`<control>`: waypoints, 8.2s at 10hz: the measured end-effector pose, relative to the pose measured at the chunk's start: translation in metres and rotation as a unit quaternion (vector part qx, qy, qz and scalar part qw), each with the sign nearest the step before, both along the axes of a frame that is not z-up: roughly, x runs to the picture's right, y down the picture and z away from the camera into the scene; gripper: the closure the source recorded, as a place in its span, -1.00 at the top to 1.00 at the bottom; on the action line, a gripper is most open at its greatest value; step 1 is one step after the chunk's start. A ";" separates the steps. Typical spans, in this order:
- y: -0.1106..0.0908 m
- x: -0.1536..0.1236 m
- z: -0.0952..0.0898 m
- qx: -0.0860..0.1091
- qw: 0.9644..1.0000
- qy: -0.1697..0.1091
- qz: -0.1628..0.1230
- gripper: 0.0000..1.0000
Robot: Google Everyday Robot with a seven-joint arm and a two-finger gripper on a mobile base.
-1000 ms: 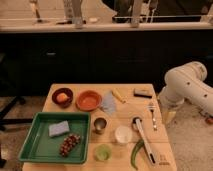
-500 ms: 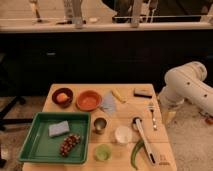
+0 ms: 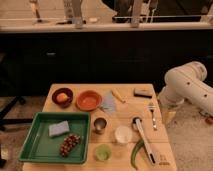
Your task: Wipe table surface with eraser
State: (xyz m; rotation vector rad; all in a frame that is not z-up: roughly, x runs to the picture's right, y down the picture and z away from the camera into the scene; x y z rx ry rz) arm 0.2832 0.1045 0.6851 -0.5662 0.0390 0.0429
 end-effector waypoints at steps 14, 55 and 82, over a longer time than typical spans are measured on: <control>0.000 0.000 0.000 0.000 1.000 0.000 0.000 0.60; -0.086 -0.028 0.143 0.063 0.995 -0.076 0.001 0.60; -0.098 0.007 0.241 0.074 0.992 -0.060 0.078 0.60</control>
